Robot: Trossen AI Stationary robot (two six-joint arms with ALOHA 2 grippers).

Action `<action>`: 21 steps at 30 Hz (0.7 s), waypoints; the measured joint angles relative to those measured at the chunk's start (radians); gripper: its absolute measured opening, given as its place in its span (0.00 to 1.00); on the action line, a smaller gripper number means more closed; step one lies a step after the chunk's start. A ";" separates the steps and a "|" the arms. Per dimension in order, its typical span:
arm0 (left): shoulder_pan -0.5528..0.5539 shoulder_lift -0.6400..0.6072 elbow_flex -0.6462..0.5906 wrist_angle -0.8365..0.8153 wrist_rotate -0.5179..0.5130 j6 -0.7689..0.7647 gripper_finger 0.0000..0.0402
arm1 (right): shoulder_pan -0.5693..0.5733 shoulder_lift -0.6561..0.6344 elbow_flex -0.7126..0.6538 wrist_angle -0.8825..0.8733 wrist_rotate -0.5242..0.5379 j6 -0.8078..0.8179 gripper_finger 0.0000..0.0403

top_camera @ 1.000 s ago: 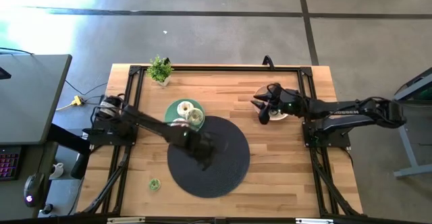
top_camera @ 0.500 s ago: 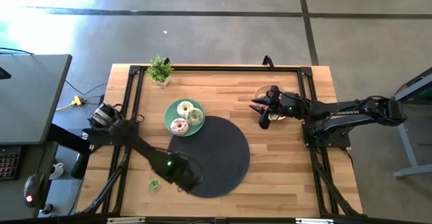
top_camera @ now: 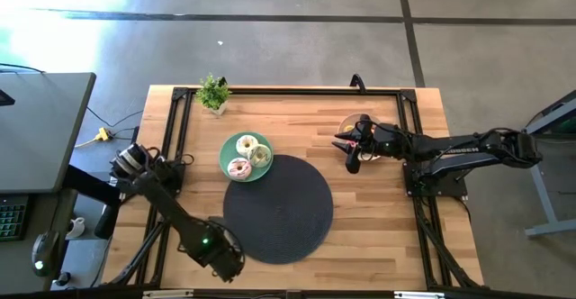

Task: Pick & Place donuts
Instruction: Put the small green donut on the white plate

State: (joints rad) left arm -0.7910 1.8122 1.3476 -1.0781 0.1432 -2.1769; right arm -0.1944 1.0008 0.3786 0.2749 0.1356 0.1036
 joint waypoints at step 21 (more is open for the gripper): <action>-0.008 0.150 -0.001 -0.041 0.040 -0.001 0.35 | 0.000 0.000 0.000 0.269 -0.040 0.000 0.31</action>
State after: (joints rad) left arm -0.7990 1.9625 1.3469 -1.1186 0.1831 -2.1777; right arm -0.1944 1.0008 0.3786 0.5440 0.0960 0.1032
